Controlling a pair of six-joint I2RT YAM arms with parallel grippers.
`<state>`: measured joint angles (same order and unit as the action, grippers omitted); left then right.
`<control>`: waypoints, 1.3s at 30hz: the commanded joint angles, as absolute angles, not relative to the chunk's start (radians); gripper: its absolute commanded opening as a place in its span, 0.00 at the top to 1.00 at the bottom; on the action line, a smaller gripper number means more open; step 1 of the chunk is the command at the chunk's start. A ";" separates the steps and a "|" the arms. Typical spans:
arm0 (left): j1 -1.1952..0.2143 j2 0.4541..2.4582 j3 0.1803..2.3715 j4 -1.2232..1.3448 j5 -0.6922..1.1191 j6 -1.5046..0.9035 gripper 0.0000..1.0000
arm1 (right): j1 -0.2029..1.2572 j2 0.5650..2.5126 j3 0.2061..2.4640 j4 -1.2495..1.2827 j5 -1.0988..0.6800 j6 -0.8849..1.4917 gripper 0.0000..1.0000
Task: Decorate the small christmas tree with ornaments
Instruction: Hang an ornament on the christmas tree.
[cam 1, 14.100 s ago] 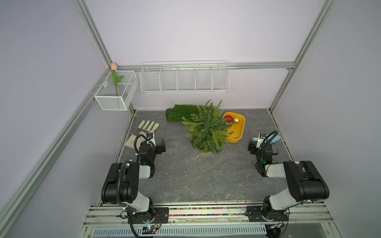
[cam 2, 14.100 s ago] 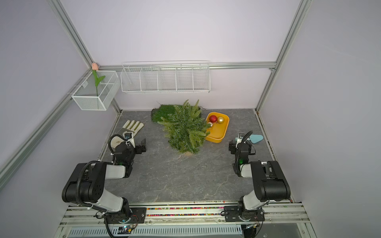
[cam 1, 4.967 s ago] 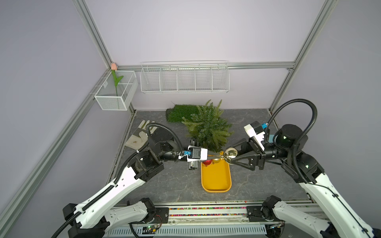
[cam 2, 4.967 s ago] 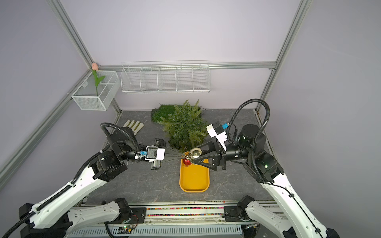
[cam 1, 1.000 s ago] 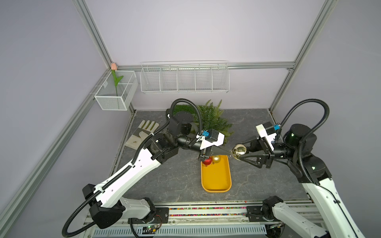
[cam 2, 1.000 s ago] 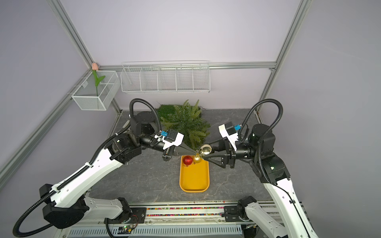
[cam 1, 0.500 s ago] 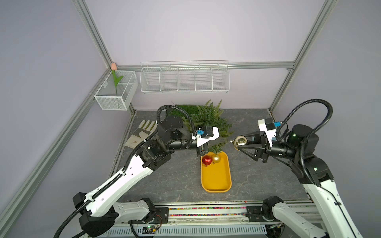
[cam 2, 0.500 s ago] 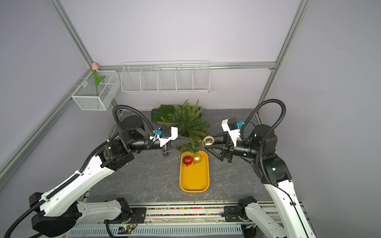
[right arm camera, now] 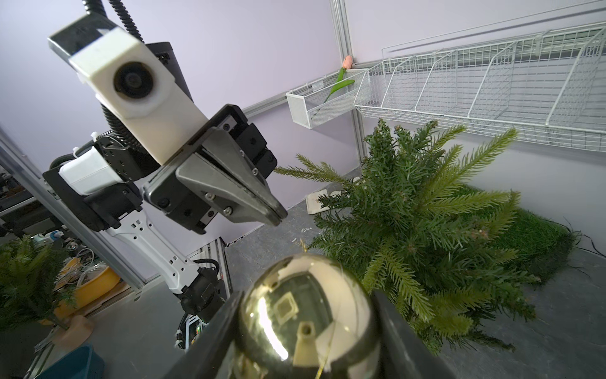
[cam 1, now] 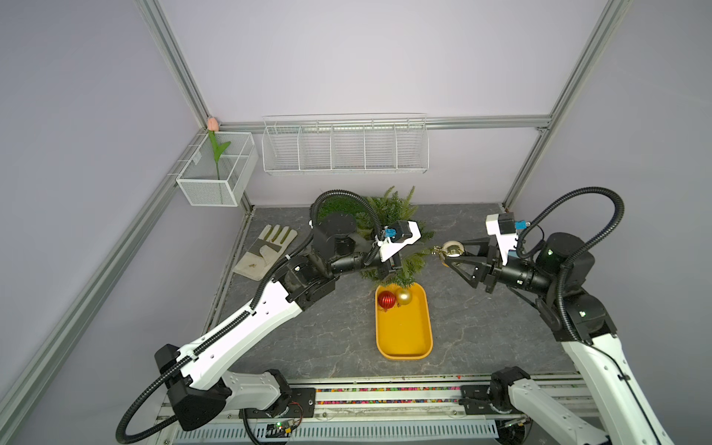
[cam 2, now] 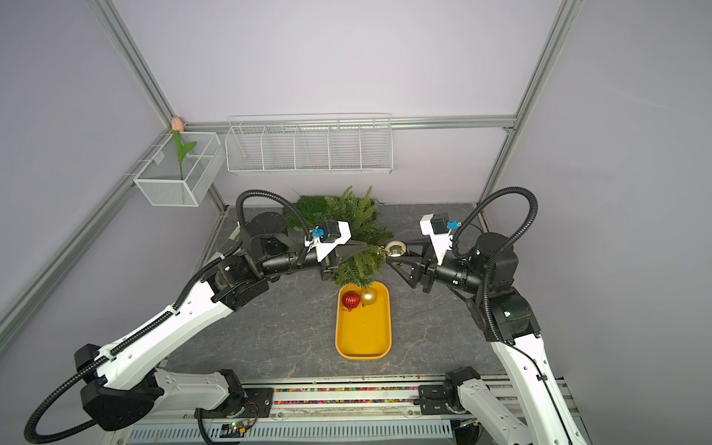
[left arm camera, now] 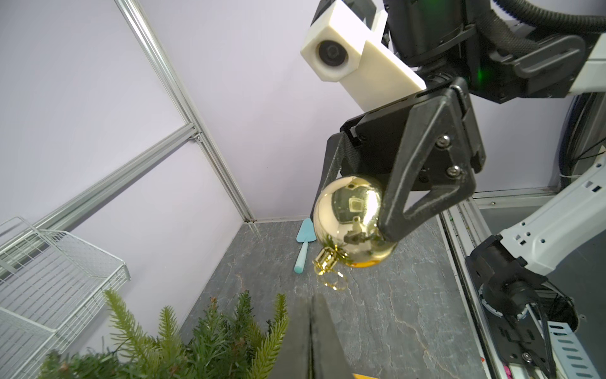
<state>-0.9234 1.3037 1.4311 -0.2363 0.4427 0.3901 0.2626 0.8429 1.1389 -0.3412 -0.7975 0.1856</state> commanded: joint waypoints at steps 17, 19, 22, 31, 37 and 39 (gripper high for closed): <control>-0.934 1.278 1.397 -0.104 0.427 0.333 0.60 | 0.241 0.905 1.176 -0.237 -0.856 0.304 0.63; -0.936 1.272 1.375 -0.077 0.375 0.339 0.61 | 0.241 0.909 1.165 -0.201 -0.854 0.364 0.63; -0.940 1.281 1.374 -0.074 0.333 0.351 0.61 | 0.241 0.905 1.146 -0.146 -0.851 0.446 0.65; -0.941 1.294 1.329 0.049 0.434 0.306 0.61 | 0.241 0.892 1.101 0.029 -0.899 0.651 0.68; -0.940 1.260 1.329 0.052 0.533 0.316 0.60 | 0.242 0.878 1.103 -0.027 -1.020 0.539 0.66; -0.940 1.251 1.340 0.022 0.626 0.325 0.60 | 0.242 0.880 1.102 -0.016 -1.095 0.514 0.65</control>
